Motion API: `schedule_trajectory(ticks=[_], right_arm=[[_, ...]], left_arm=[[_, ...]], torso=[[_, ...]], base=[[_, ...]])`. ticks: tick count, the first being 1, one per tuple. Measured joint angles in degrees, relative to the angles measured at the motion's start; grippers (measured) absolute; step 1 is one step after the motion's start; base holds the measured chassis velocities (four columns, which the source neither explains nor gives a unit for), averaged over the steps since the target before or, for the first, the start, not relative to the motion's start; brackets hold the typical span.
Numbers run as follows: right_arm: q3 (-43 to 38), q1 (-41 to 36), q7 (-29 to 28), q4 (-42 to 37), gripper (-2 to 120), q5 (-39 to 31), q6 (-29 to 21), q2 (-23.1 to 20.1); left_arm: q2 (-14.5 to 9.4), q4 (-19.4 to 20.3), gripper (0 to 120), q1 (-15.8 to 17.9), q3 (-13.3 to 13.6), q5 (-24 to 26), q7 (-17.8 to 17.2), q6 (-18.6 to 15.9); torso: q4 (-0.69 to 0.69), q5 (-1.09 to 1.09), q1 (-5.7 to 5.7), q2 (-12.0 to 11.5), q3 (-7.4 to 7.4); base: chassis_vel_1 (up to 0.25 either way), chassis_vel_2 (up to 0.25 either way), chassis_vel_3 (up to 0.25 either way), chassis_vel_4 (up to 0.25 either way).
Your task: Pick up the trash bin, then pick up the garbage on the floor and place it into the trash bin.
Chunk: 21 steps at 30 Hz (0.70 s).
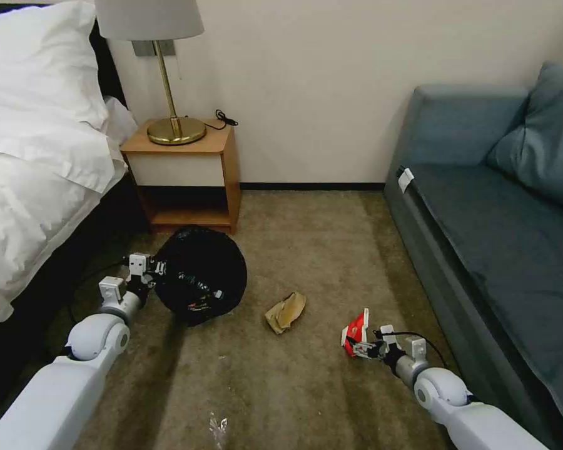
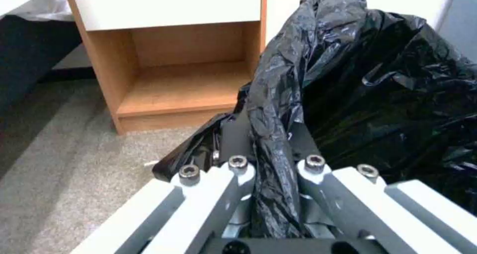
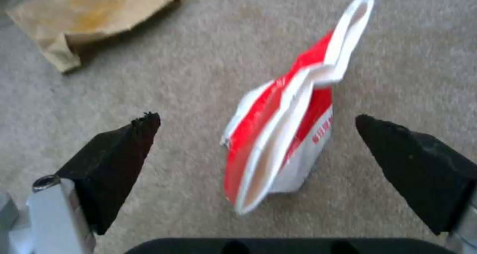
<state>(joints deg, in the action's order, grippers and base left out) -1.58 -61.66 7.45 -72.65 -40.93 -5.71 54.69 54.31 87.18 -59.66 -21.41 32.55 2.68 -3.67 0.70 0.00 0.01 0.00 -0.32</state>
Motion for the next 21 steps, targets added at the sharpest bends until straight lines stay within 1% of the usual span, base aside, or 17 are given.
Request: schedule_trajectory(ticks=[10,13,14,15,16,17,21], right_arm=[[-0.02,2.41,2.63,6.17,100,2.24,1.91,2.53],[-0.2,4.36,3.9,10.29,100,3.05,2.52,4.93],[-0.2,4.36,3.9,10.29,100,3.05,2.52,4.93],[-0.44,5.19,4.6,12.33,100,3.21,2.74,6.53],[-0.44,5.19,4.6,12.33,100,3.21,2.74,6.53],[-0.57,6.02,5.62,14.46,100,3.66,3.07,8.0],[-1.43,6.91,7.37,17.58,100,4.44,3.71,9.71]], left_arm=[[0.32,0.08,4,-0.13,0.18,-0.02,-0.07,0.03],[0.55,0.01,4,-0.26,0.1,-0.05,-0.04,0.14],[0.55,0.01,4,-0.26,0.1,-0.05,-0.04,0.14],[0.58,-0.07,4,-0.34,-0.06,-0.05,-0.04,0.22],[0.58,-0.07,4,-0.34,-0.06,-0.05,-0.04,0.22],[0.54,-0.26,4,-0.42,-0.3,-0.06,0.0,0.35],[0.43,-1.13,4,-0.05,-0.29,0.11,0.3,0.75]], torso=[[0.0,0.0,0.0,0.0,-0.01],[0.0,0.0,0.0,0.0,-0.01],[0.0,0.0,0.0,0.0,-0.01],[0.0,0.0,0.0,0.0,0.0],[0.0,0.0,0.0,0.0,0.0],[-0.01,-0.01,0.0,0.0,-0.01],[-0.02,-0.01,0.0,0.0,-0.01]], base=[[0.0,0.0,0.0,0.0],[0.0,0.0,0.0,0.0],[0.0,0.0,0.0,0.0],[0.0,0.0,0.0,0.0],[0.0,0.0,0.0,0.0],[0.0,0.0,0.0,0.0],[0.0,0.0,0.0,0.0]])
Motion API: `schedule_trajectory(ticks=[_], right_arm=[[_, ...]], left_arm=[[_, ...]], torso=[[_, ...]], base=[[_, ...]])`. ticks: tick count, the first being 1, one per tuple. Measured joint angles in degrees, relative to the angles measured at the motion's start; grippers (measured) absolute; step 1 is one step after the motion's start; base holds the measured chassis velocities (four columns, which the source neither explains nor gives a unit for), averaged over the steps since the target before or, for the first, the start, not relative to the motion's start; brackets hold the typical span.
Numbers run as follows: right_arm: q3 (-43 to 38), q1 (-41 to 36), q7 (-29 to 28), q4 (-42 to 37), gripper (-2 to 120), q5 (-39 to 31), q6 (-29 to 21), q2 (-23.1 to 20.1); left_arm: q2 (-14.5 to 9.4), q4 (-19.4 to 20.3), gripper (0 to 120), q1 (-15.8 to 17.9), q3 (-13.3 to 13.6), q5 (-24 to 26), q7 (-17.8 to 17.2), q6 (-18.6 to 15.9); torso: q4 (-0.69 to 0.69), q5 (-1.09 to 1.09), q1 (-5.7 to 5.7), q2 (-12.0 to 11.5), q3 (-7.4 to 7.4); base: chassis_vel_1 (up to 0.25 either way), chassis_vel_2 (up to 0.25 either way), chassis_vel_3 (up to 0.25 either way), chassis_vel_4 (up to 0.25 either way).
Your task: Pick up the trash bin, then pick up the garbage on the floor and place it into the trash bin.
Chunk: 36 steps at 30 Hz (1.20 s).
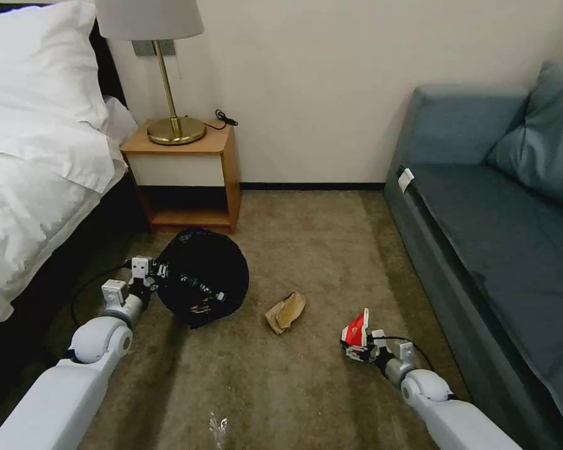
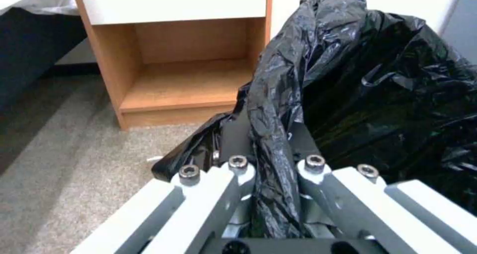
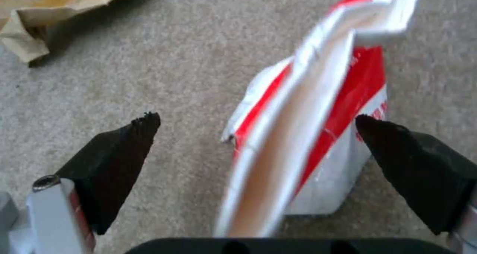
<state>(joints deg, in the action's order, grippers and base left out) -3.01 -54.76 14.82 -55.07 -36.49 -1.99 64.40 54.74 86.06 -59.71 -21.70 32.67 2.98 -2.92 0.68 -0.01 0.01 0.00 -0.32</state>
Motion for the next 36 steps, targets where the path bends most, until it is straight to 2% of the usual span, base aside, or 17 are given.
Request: schedule_trajectory(ticks=[5,8,10,13,16,17,18,19,22,23,25,29,30,31,33,36], right_arm=[[-1.15,0.26,1.06,1.54,99,-0.2,0.03,0.41],[-1.99,0.44,1.69,2.54,93,-0.6,-0.01,0.89],[-2.31,0.88,2.22,3.33,81,-0.92,-0.12,1.48],[-2.32,1.05,2.33,3.48,76,-1.03,-0.16,1.62],[-2.32,1.34,2.41,3.68,62,-1.44,-0.24,1.83],[-2.32,1.34,2.41,3.68,62,-1.44,-0.24,1.83],[-2.28,1.36,2.46,3.7,54,-1.48,-0.25,1.8],[-2.28,1.36,2.46,3.7,54,-1.48,-0.25,1.8],[-2.22,1.36,2.57,3.71,39,-1.49,-0.25,1.63],[-2.22,1.36,2.57,3.71,39,-1.49,-0.25,1.63],[-2.43,1.36,2.62,3.59,25,-1.49,-0.24,1.59],[-2.67,1.34,2.71,3.18,19,-1.48,-0.17,1.44],[-2.93,1.31,2.85,2.82,11,-1.44,-0.09,1.24],[-2.93,1.31,2.85,2.82,11,-1.44,-0.09,1.24],[-3.5,1.24,3.03,2.17,0,-1.45,-0.02,0.66],[-3.64,1.19,3.06,2.06,0,-1.45,-0.01,0.51]], left_arm=[[0.03,-0.85,4,0.76,0.81,0.38,0.35,0.27],[0.16,-1.38,4,1.44,1.63,0.75,0.49,0.32],[0.26,-1.74,4,2.11,2.29,1.05,0.51,0.34],[0.27,-1.87,4,2.35,2.53,1.14,0.51,0.34],[0.31,-2.09,4,2.7,2.85,1.29,0.51,0.34],[0.31,-2.09,4,2.7,2.85,1.29,0.51,0.34],[0.33,-2.1,4,2.71,2.89,1.32,0.51,0.34],[0.33,-2.1,4,2.71,2.89,1.32,0.51,0.34],[0.46,-2.1,4,2.58,2.87,1.33,0.51,0.34],[0.46,-2.1,4,2.58,2.87,1.33,0.51,0.34],[0.65,-2.1,4,2.46,2.83,1.29,0.51,0.34],[0.87,-2.11,4,2.36,2.78,1.13,0.51,0.34],[1.05,-2.11,4,2.25,2.75,1.01,0.51,0.39],[1.05,-2.11,4,2.25,2.75,1.01,0.51,0.39],[1.28,-2.11,4,2.04,2.69,0.82,0.51,0.52],[1.39,-2.08,4,1.93,2.68,0.74,0.5,0.58]], torso=[[0.01,0.01,0.0,0.0,0.0],[0.02,0.02,0.0,0.0,0.0],[0.02,0.0,0.0,0.0,0.0],[0.01,0.01,0.0,0.0,0.0],[0.01,0.0,0.0,0.0,0.0],[0.01,0.0,0.0,0.0,0.0],[0.02,0.01,0.0,0.0,0.0],[0.02,0.01,0.0,0.0,0.0],[0.01,0.01,0.0,0.0,0.0],[0.01,0.01,0.0,0.0,0.0],[0.01,0.0,0.0,0.0,0.0],[0.01,0.0,0.0,0.0,0.0],[0.01,0.0,0.0,0.0,0.0],[0.01,0.0,0.0,0.0,0.0],[0.01,0.01,0.0,0.0,0.0],[0.01,0.01,0.0,0.0,0.0]], base=[[0.0,0.0,0.0,0.0],[0.0,0.0,0.0,0.0],[0.0,0.0,0.0,0.0],[0.0,0.0,0.0,0.0],[0.0,0.0,0.0,0.0],[0.0,0.0,0.0,0.0],[0.0,0.0,0.0,0.0],[0.0,0.0,0.0,0.0],[0.0,0.0,0.0,0.0],[0.0,0.0,0.0,0.0],[0.0,0.0,0.0,0.0],[0.0,0.0,0.0,0.0],[0.0,0.0,0.0,0.0],[0.0,0.0,0.0,0.0],[0.0,0.0,0.0,0.0],[0.0,0.0,0.0,0.0]])
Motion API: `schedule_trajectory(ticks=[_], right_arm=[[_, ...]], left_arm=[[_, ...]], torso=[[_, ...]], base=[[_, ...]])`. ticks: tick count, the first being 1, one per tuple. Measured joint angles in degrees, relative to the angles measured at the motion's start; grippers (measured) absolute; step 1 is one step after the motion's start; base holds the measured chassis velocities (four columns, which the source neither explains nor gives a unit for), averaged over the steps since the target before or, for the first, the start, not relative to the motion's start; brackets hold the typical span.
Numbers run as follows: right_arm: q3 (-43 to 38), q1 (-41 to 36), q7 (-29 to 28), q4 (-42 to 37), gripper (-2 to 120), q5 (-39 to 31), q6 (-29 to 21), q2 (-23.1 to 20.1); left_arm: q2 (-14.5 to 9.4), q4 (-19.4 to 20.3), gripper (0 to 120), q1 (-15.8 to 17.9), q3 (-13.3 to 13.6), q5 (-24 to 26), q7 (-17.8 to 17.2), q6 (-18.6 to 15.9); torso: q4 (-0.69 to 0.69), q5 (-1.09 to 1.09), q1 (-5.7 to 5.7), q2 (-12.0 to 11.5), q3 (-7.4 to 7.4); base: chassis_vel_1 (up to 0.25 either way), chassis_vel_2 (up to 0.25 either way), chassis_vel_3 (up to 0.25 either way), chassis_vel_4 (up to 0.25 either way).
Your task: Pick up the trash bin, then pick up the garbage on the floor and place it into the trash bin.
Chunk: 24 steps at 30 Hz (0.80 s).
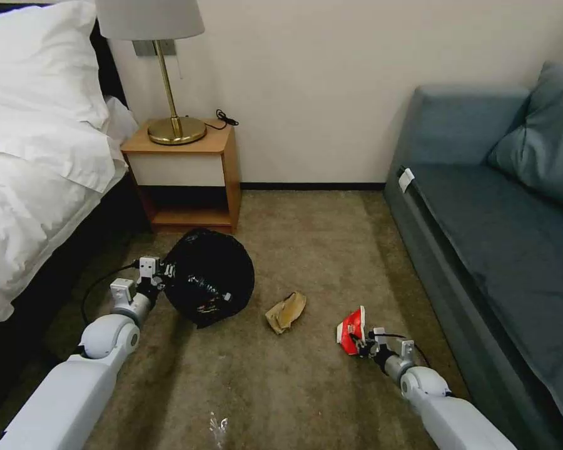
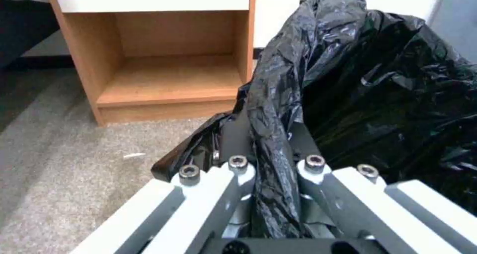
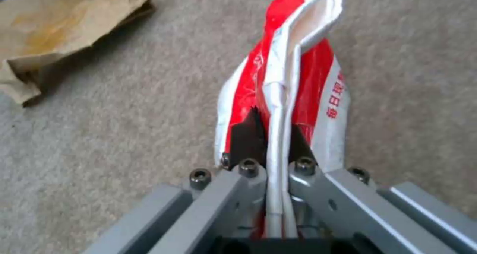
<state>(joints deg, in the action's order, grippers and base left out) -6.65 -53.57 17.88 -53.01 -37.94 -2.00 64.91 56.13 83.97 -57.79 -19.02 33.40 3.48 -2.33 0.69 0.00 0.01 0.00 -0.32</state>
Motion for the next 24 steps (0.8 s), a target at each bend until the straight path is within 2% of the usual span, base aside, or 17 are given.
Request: schedule_trajectory(ticks=[14,22,24], right_arm=[[-1.21,2.04,1.75,-5.54,0,3.2,3.67,-2.33],[2.21,6.87,0.54,-16.14,0,-5.34,0.47,-3.5],[4.83,9.07,-0.58,-22.0,0,-10.72,-1.28,-4.16]], left_arm=[[1.05,0.19,4,-0.32,0.63,-0.25,0.38,2.13],[2.12,-0.95,4,1.02,2.24,-0.13,0.83,3.05],[2.63,-1.4,4,1.86,3.06,0.24,0.83,3.28]], torso=[[0.0,0.0,0.0,0.0,0.0],[0.0,0.0,0.0,-0.01,0.0],[0.0,0.0,0.0,-0.01,0.0]], base=[[0.0,0.0,0.0,0.0],[0.0,0.0,0.0,0.0],[0.0,0.0,0.0,0.0]])
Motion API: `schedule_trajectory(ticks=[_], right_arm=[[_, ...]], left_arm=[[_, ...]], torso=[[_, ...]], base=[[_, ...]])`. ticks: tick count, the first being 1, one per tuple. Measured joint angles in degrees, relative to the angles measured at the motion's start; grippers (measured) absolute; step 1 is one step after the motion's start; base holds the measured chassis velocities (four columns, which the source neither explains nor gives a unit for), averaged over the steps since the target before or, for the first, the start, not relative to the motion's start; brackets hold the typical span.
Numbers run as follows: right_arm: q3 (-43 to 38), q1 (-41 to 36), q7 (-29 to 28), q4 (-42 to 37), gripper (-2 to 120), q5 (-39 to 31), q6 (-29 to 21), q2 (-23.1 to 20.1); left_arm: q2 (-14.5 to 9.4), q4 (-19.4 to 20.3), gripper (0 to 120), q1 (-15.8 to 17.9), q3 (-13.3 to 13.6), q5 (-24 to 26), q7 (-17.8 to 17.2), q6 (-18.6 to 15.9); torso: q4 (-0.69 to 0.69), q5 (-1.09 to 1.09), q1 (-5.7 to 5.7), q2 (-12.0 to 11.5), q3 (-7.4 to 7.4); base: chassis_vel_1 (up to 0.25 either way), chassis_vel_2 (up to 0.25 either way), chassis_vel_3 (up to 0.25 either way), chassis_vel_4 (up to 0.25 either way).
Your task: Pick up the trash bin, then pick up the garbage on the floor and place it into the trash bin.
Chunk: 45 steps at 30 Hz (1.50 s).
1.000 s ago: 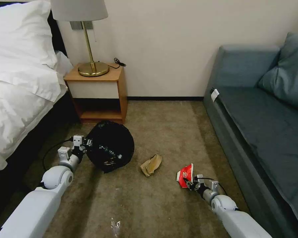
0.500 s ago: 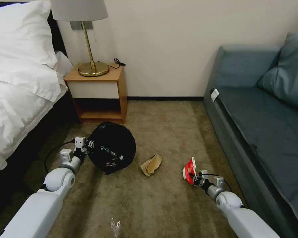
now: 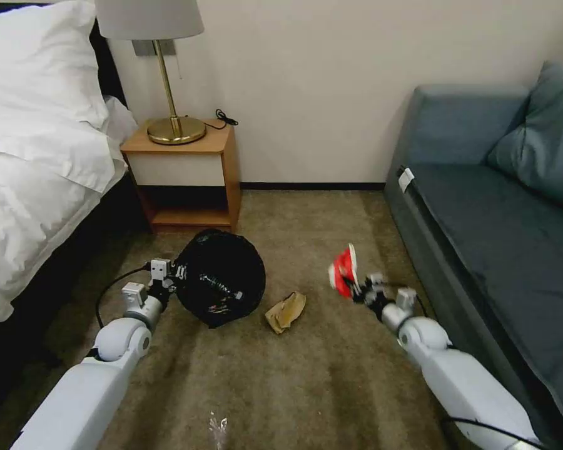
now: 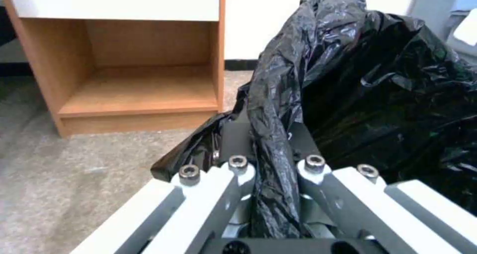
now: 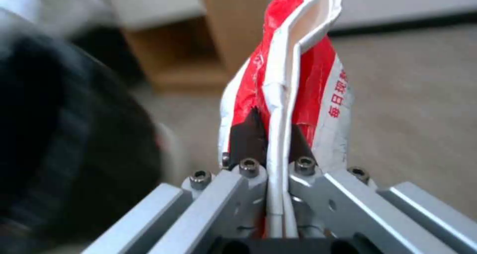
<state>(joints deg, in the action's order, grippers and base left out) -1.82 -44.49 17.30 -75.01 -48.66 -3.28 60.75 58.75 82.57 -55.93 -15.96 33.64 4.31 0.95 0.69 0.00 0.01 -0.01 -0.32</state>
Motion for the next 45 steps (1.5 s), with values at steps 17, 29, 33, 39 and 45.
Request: schedule_trajectory(ticks=[17,29,33,39,45], right_arm=[[15.29,7.62,-1.67,-14.7,0,-9.43,-4.46,3.55],[19.93,4.71,-0.35,-9.77,14,-5.32,-2.02,8.54],[19.98,4.79,-0.27,-8.93,27,-5.19,-1.74,8.69],[20.14,5.53,-0.21,-8.64,48,-5.32,-1.56,8.57],[17.95,6.49,-0.42,-8.03,76,-5.63,-1.4,10.25]], left_arm=[[0.24,1.42,4,-1.17,-0.95,1.19,0.5,1.59],[0.17,2.48,4,-1.35,-1.01,1.34,-0.86,1.56],[0.38,2.49,4,-1.52,-1.02,1.15,-0.88,1.54],[0.74,2.46,4,-1.78,-1.44,0.59,-0.89,1.54],[0.7,1.82,4,-2.16,-3.0,0.04,-1.06,1.67]], torso=[[-0.01,0.0,0.0,0.0,0.01],[0.0,0.0,0.0,0.0,0.01],[0.0,0.0,0.0,0.0,0.0],[0.01,0.0,0.0,0.0,0.01],[0.0,0.0,0.0,0.0,0.01]], base=[[0.0,0.0,0.0,0.0],[0.0,0.0,0.0,0.0],[0.0,0.0,0.0,0.0],[0.0,0.0,0.0,0.0],[0.0,0.0,0.0,0.0]])
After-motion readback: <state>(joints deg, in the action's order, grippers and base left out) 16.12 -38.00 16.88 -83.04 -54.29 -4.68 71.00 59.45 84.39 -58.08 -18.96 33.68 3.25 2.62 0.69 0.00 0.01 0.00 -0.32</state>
